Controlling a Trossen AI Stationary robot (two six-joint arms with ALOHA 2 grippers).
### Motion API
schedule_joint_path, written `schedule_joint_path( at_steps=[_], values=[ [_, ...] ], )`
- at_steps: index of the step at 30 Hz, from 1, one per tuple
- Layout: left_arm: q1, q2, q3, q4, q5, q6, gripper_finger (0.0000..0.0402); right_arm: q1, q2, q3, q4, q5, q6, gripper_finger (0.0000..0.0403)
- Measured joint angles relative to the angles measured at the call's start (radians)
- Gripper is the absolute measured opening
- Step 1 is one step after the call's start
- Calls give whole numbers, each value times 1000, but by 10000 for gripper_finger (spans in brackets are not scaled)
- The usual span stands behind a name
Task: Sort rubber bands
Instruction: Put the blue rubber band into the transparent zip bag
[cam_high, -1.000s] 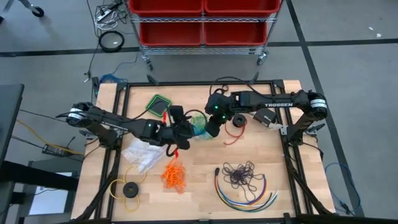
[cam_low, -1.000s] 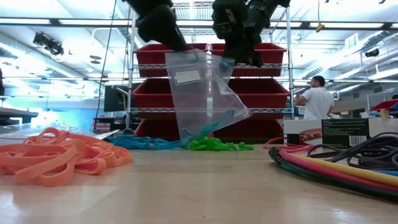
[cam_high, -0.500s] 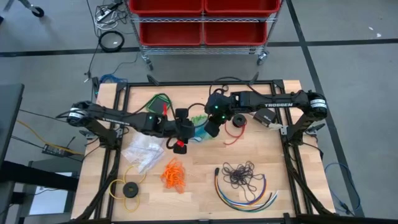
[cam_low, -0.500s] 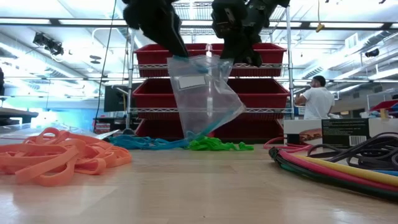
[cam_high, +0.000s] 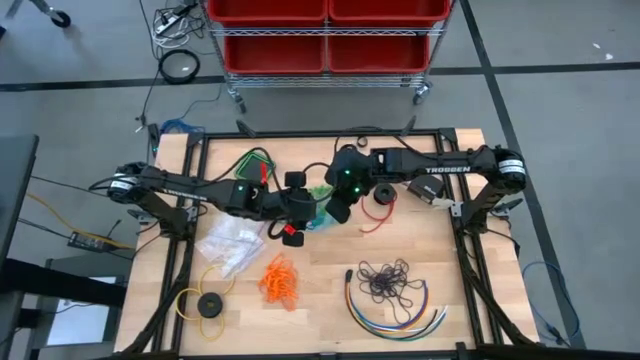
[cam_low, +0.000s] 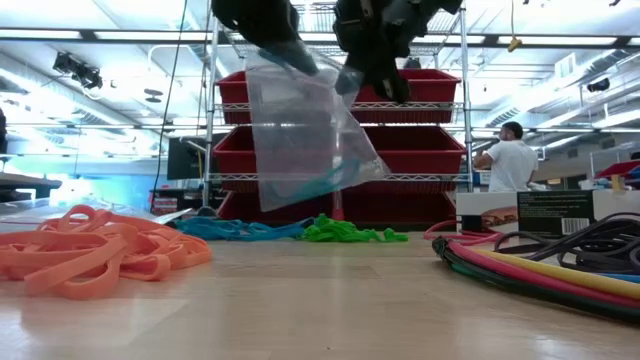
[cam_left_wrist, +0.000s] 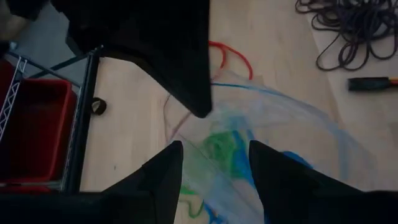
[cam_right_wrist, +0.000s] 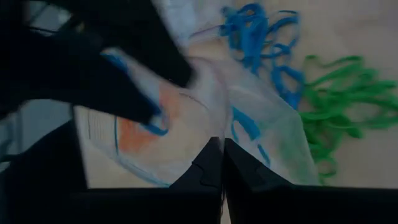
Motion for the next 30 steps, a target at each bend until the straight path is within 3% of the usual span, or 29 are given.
schedule_joint_path(
  at_steps=[3,8,14,20,24,30],
  values=[
    [-5,-3,0,5,-1,22,193,1,0,0,2,-33,24,0],
    [-21,-45,0,-19,-21,38,193,-12,0,0,-115,6,52,0],
    [-47,-139,-6,-201,-109,-34,193,-21,0,0,-255,106,61,0],
    [-45,-250,-157,-239,-101,-112,193,-21,0,0,-175,60,51,0],
    [-44,-304,-343,-78,-12,-89,193,-21,0,0,-152,53,51,0],
    [8,-287,-662,310,9,-35,193,-22,0,0,-129,54,43,0]
  ],
)
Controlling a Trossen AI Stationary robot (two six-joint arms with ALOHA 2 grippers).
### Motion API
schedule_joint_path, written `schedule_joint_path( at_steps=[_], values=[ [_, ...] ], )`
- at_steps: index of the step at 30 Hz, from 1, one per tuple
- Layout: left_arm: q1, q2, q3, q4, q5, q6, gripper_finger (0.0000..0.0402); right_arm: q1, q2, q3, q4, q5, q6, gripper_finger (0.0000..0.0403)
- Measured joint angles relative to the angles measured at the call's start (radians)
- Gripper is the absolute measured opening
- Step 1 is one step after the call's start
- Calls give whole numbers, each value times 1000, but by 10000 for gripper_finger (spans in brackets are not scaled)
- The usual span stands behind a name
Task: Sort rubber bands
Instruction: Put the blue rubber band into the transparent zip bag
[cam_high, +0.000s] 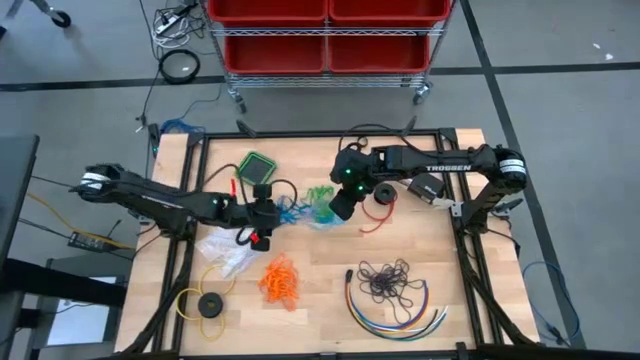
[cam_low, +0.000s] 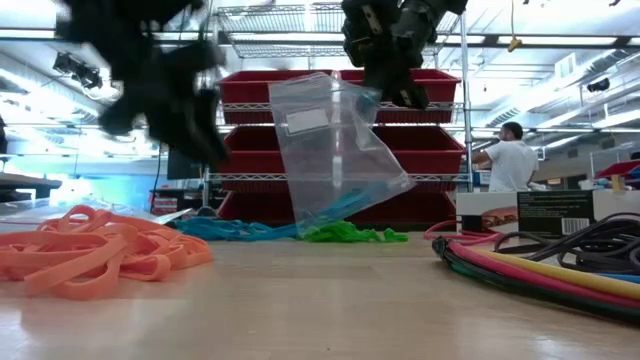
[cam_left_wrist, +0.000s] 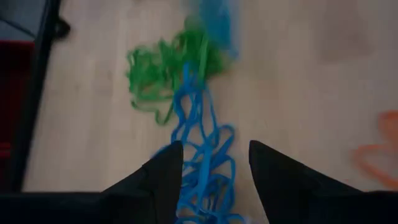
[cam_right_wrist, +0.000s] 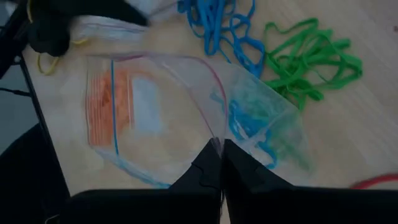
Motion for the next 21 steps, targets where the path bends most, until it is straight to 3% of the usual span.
schedule_joint_path(
  at_steps=[3,7,14,21],
  values=[
    [67,46,-107,182,2,-21,193,0,0,0,6,1,-12,0],
    [184,77,-159,374,36,-71,193,0,0,0,36,11,-23,0],
    [430,141,-154,412,373,-82,178,0,0,0,61,16,-28,0],
    [530,247,-152,438,527,-80,161,3,0,0,65,26,-38,0]
  ],
)
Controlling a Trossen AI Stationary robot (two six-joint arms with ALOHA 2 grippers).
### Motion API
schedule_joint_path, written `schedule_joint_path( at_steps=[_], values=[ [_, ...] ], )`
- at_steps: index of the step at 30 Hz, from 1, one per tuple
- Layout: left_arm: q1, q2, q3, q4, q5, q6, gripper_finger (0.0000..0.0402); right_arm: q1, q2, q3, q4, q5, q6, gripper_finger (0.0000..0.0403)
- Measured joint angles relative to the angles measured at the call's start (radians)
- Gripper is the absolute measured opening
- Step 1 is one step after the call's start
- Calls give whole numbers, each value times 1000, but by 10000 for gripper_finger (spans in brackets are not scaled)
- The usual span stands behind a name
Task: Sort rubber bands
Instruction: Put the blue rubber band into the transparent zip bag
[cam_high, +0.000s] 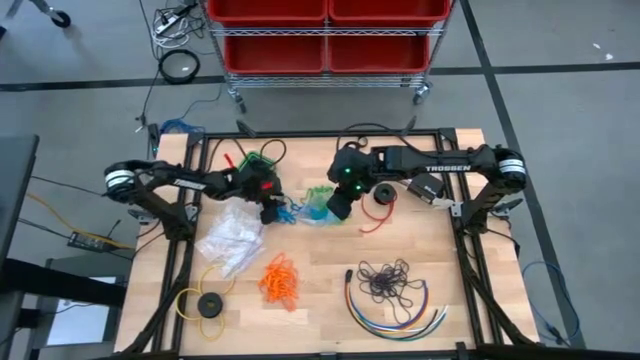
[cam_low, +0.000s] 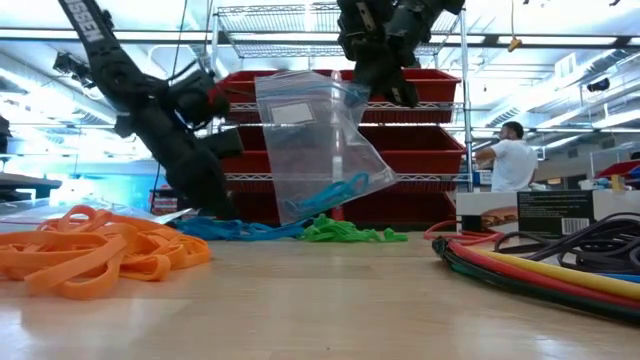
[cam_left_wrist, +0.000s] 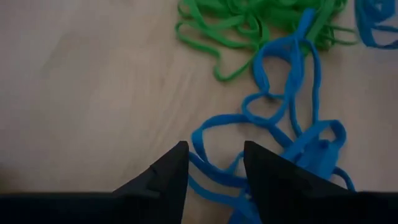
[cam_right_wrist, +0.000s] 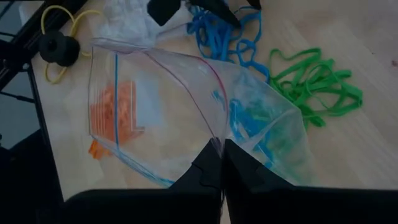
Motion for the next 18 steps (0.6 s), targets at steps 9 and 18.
schedule_joint_path(
  at_steps=[9,18],
  values=[
    [11,107,84,-2,-1,47,146,0,0,0,7,4,-8,0],
    [11,114,175,-183,-5,138,10,10,0,0,7,8,-12,0]
  ],
)
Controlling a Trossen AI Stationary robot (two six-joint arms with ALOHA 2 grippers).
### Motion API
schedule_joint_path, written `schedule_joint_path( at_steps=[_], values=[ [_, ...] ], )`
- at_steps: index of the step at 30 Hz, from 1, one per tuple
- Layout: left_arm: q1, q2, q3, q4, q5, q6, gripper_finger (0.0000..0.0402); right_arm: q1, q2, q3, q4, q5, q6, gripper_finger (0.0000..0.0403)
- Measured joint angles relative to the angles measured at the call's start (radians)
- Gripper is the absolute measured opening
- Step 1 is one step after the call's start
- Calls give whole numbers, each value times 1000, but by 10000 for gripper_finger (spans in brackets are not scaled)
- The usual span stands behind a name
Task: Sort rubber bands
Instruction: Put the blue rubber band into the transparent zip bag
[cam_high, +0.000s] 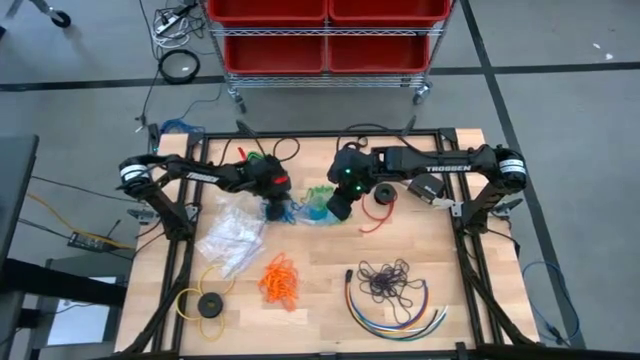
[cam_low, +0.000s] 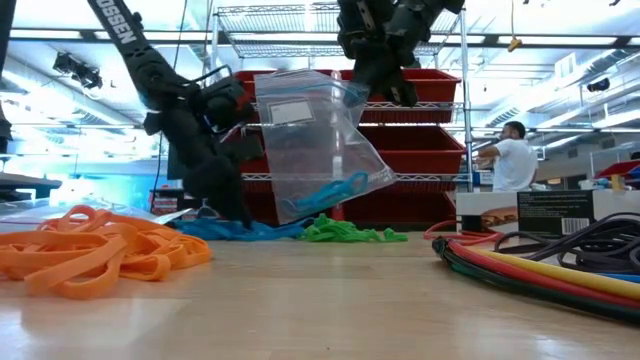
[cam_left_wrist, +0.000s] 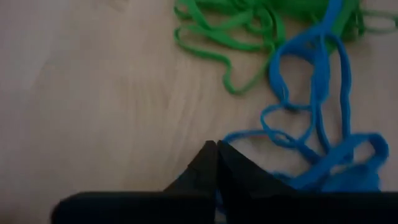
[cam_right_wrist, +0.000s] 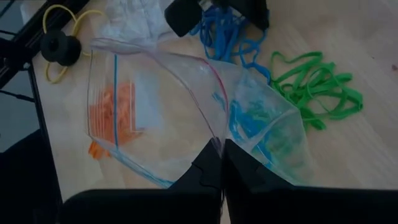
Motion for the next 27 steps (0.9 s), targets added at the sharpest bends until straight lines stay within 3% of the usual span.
schedule_joint_path(
  at_steps=[7,14,24,27],
  values=[
    [-8,-12,106,-197,-5,45,3,3,0,0,-1,4,-3,0],
    [-37,-94,161,-245,-27,46,3,4,0,0,-3,4,-3,0],
    [-37,-97,172,-296,-54,51,60,14,0,0,2,11,-3,0],
    [-35,-97,172,-287,-109,52,75,14,0,0,5,11,-4,0]
  ],
)
